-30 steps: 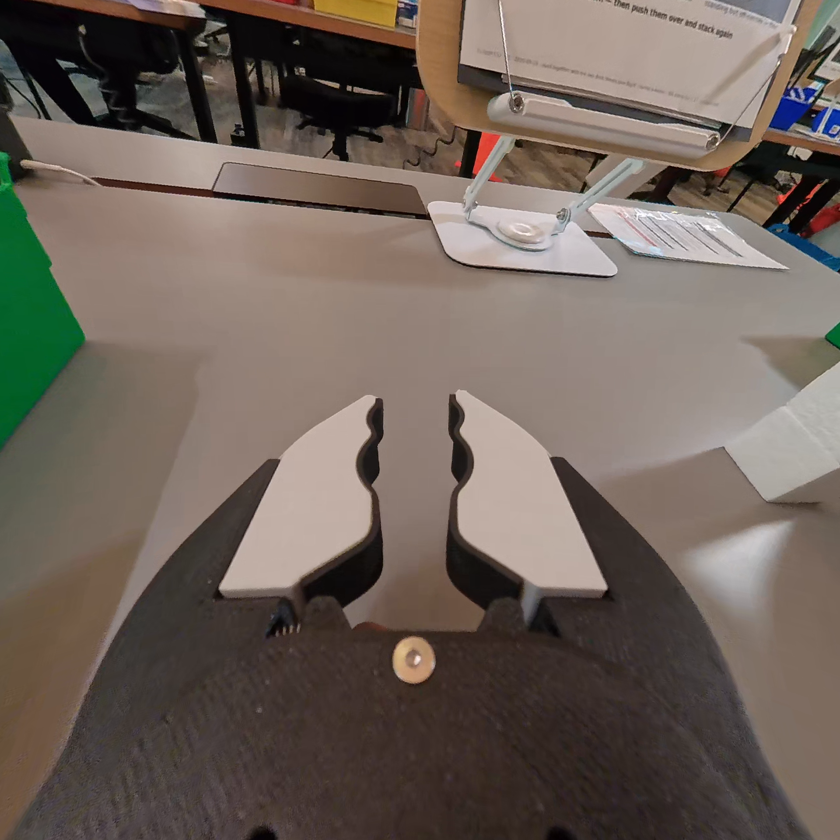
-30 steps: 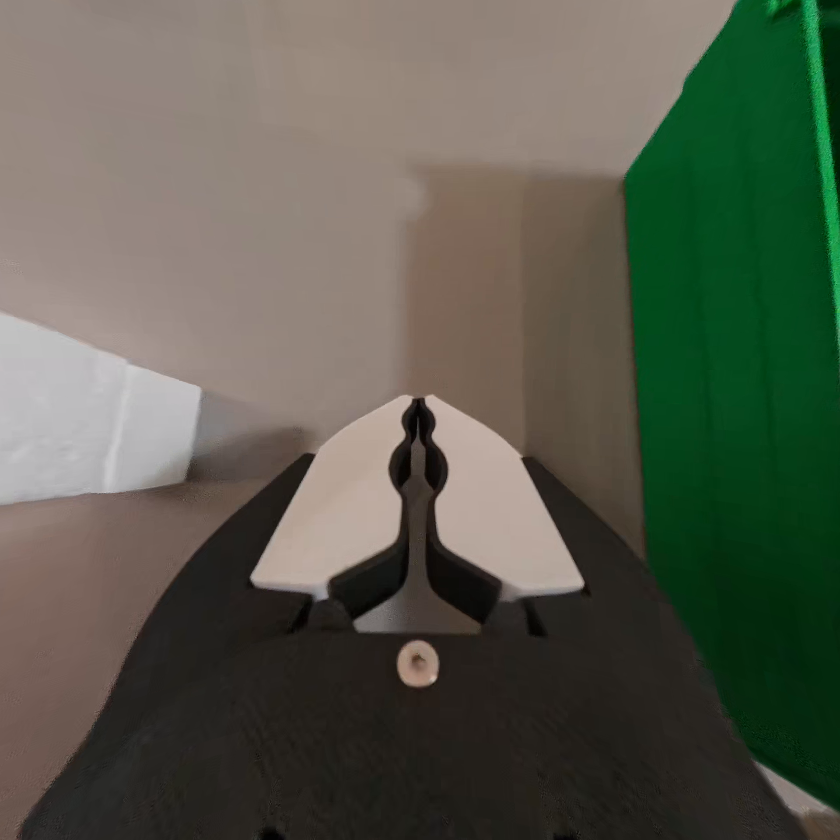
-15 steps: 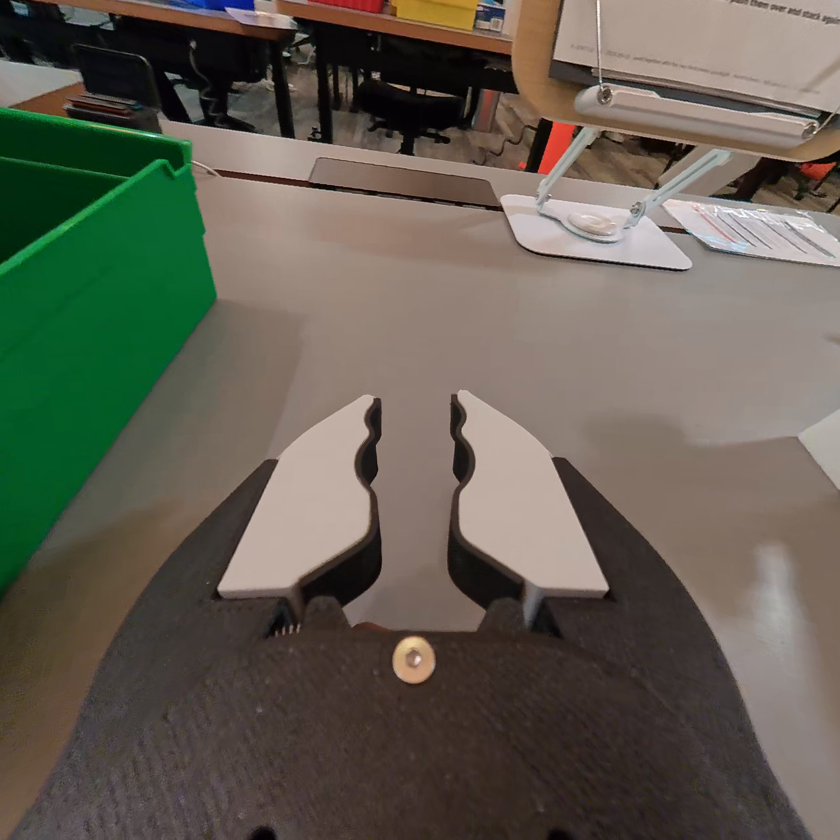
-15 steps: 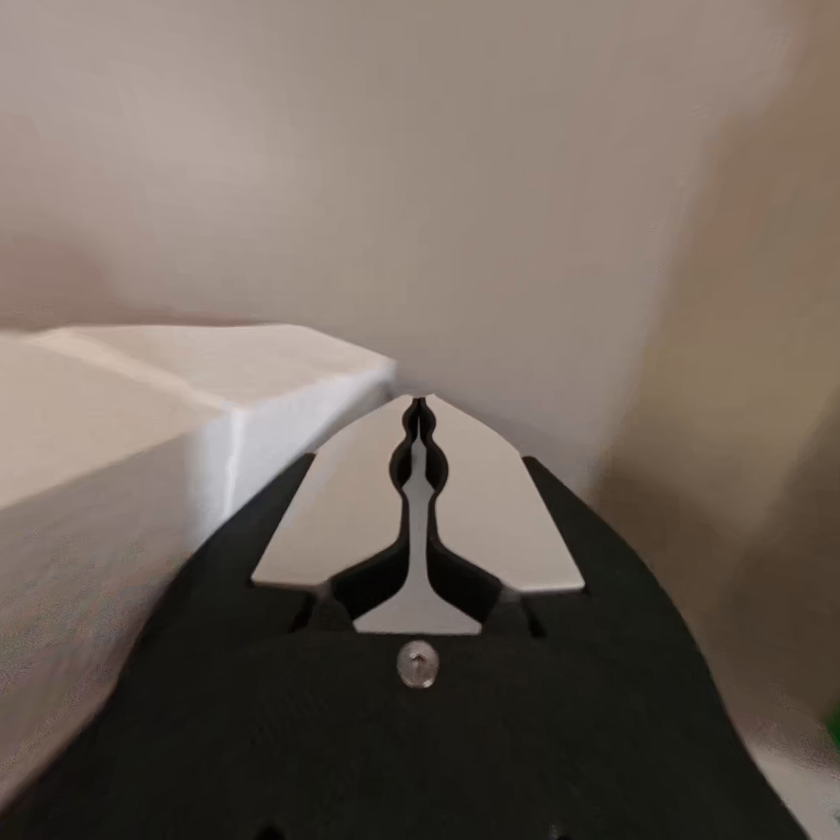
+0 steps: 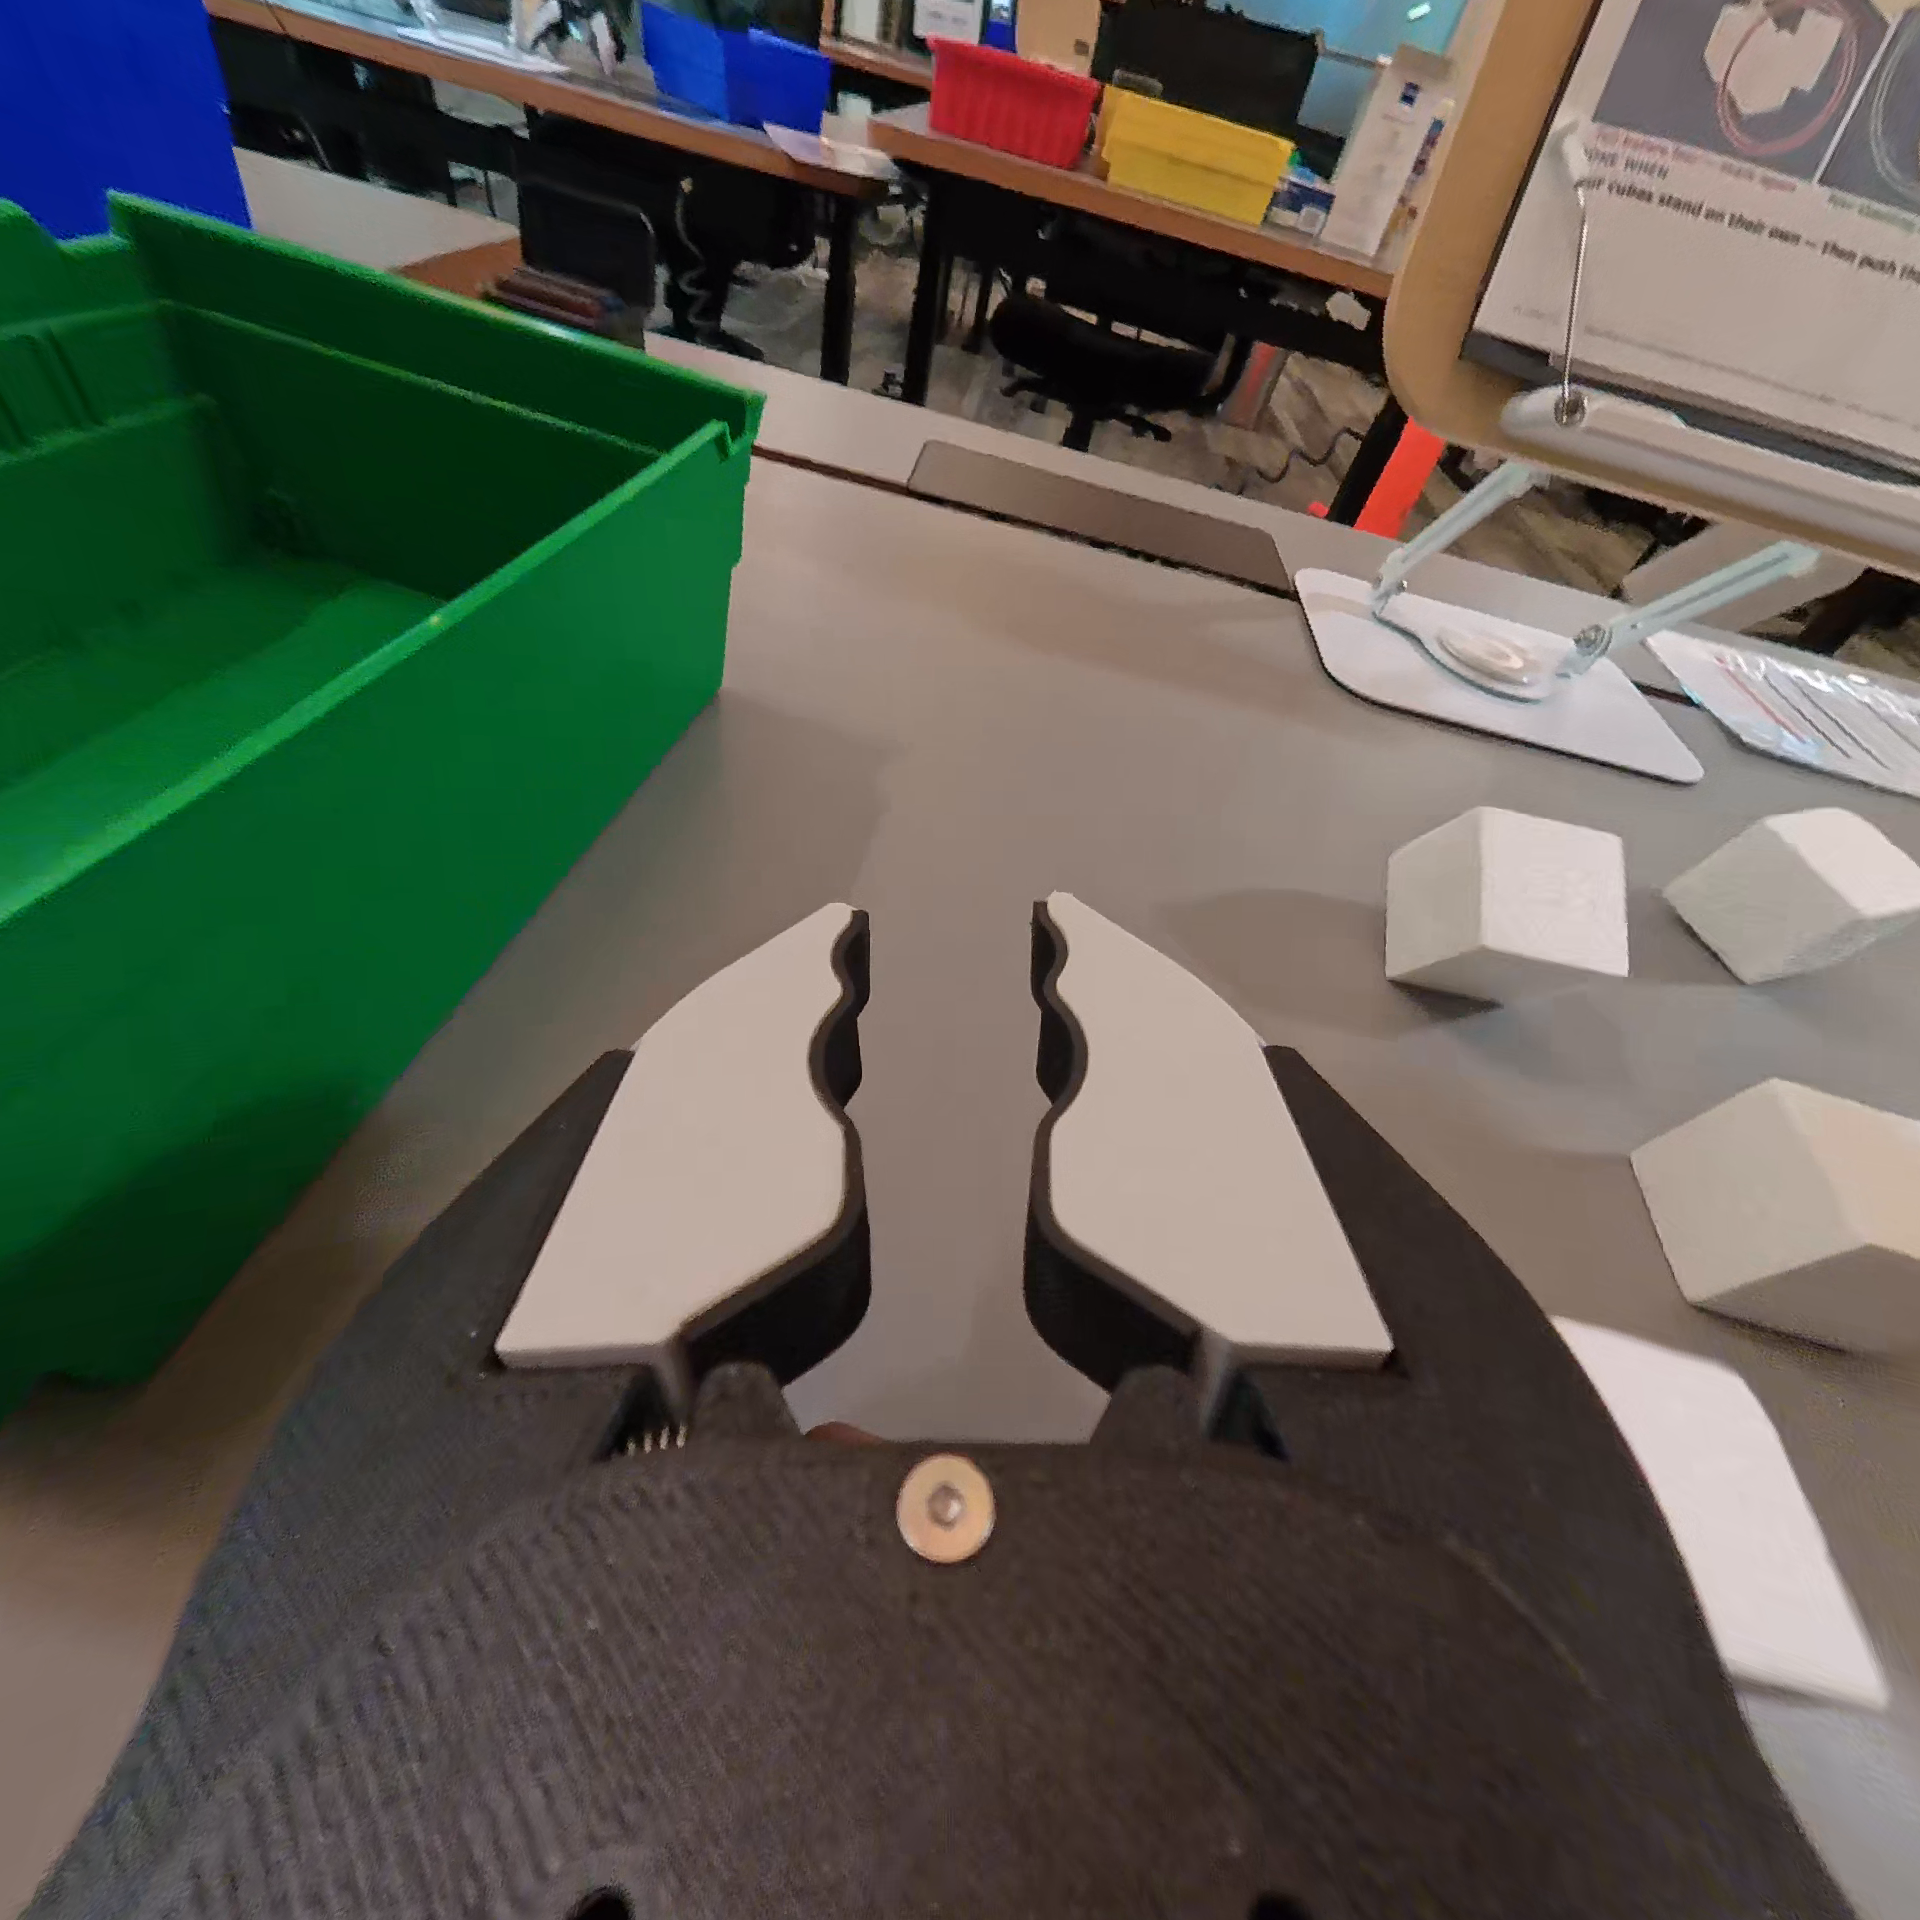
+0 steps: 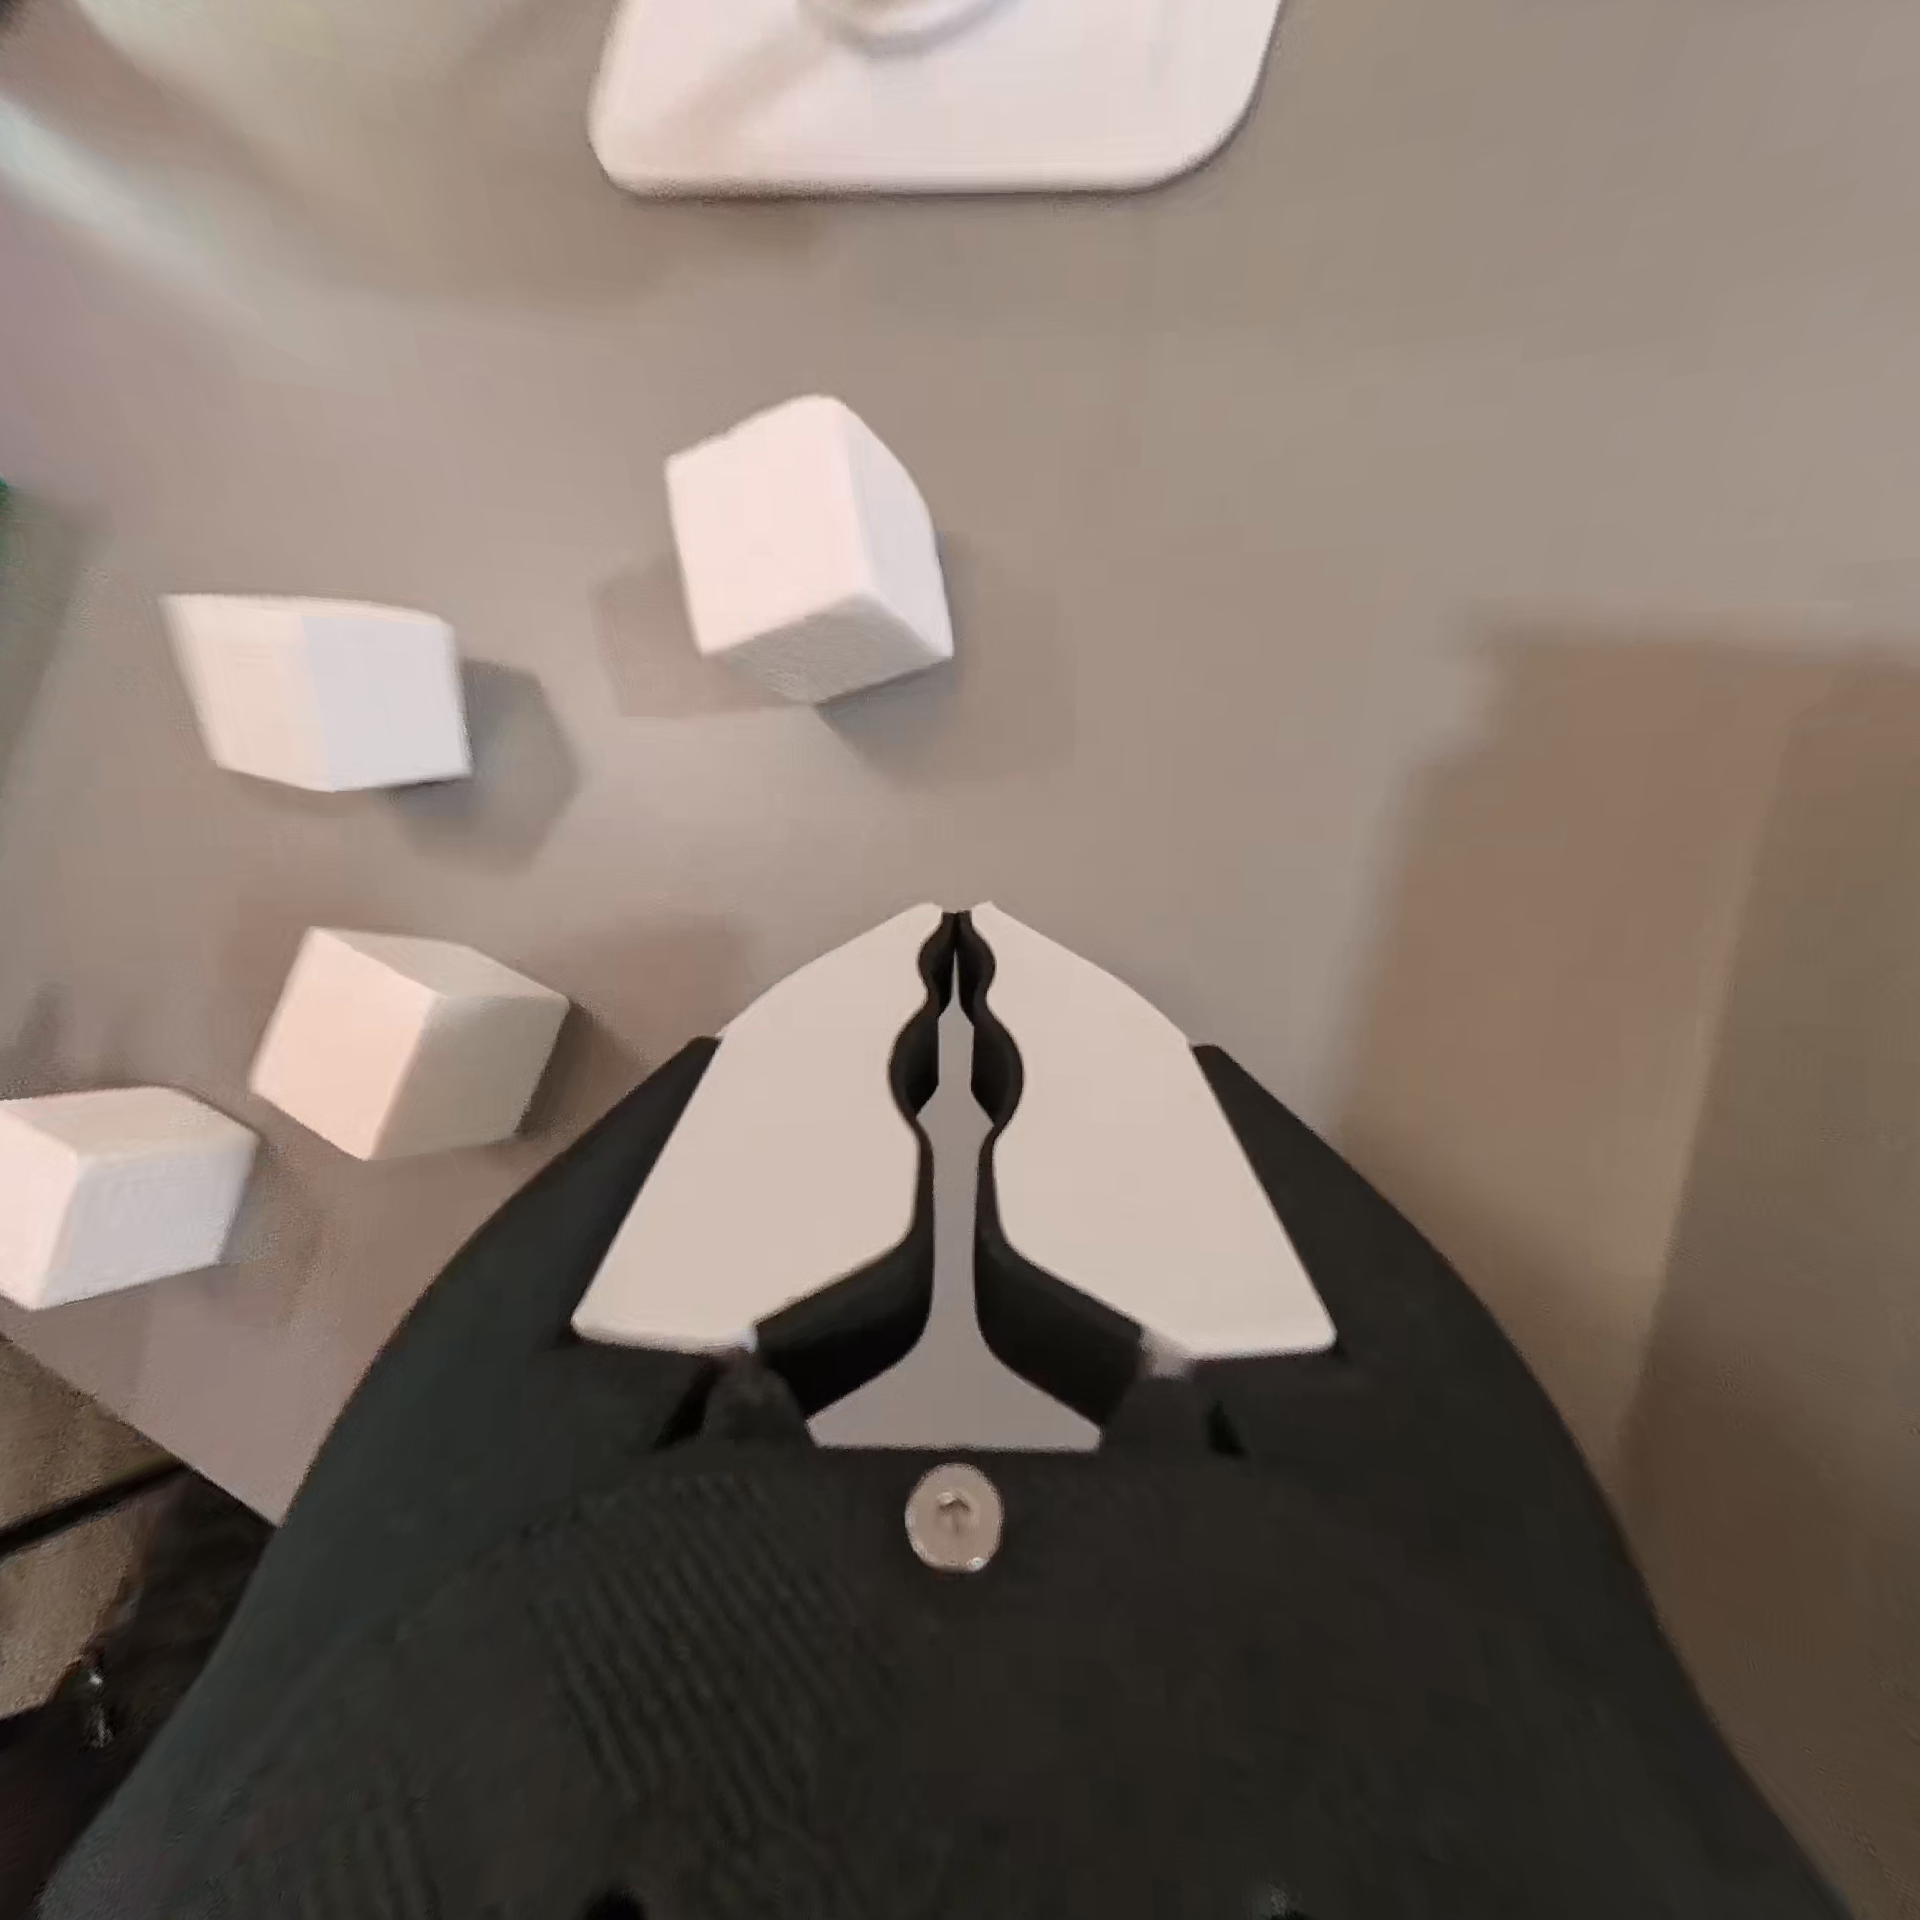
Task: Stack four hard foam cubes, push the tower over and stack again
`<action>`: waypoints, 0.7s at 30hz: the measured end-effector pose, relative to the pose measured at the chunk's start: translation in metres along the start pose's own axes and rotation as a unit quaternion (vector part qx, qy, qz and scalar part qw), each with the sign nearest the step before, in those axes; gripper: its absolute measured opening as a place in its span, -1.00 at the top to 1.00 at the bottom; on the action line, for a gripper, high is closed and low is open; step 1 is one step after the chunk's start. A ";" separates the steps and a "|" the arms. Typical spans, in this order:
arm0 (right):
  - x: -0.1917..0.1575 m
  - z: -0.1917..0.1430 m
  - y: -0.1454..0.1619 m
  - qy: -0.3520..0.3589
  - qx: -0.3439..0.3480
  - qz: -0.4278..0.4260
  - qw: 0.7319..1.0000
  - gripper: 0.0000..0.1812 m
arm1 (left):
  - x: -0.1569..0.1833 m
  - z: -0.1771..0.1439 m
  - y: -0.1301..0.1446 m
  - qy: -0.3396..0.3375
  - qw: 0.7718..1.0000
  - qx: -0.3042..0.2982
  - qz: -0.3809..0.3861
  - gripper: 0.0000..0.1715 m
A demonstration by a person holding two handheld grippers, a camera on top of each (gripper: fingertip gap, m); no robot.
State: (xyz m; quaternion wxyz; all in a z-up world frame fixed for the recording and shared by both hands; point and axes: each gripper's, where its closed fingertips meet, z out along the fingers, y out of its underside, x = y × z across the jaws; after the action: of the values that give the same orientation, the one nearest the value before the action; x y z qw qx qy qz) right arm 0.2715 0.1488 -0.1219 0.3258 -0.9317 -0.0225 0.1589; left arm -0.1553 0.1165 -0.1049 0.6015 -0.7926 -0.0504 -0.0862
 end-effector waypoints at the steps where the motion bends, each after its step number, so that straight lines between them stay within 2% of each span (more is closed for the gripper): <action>1: 0.000 -0.003 -0.004 -0.030 0.034 0.012 0.999 1.00 | 0.001 0.001 -0.003 -0.003 1.000 0.008 0.002 0.65; 3: -0.001 -0.016 -0.014 -0.096 0.115 0.040 0.988 0.99 | 0.004 0.003 -0.010 -0.008 1.000 0.024 0.010 0.65; 6: -0.009 -0.049 -0.026 -0.223 0.232 0.075 0.944 0.86 | 0.009 0.008 -0.021 -0.012 0.998 0.048 0.028 0.66; 9: -0.003 -0.077 -0.029 -0.286 0.297 0.098 0.906 0.65 | 0.019 0.014 -0.029 0.010 0.997 0.065 0.036 0.67; 13: 0.001 -0.101 -0.021 -0.276 0.328 0.052 0.902 0.36 | 0.048 0.023 -0.033 0.089 0.992 0.067 0.052 0.75; 16: -0.004 -0.108 -0.012 -0.235 0.349 -0.008 0.907 0.27 | 0.062 0.031 -0.037 0.113 0.987 0.075 0.082 0.79; 19: -0.020 -0.105 0.004 -0.180 0.347 -0.128 0.911 0.29 | 0.079 0.039 -0.035 0.163 0.980 0.068 0.090 0.97; 21: -0.032 -0.100 0.017 -0.157 0.328 -0.191 0.912 0.38 | 0.087 0.045 -0.034 0.192 0.977 0.057 0.073 0.99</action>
State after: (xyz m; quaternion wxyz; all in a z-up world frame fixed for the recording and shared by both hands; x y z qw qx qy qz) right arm 0.2710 0.0706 -0.0500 0.6293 -0.7134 -0.1979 0.2363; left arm -0.0727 0.1668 -0.0678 0.6491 -0.7269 0.1196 -0.1897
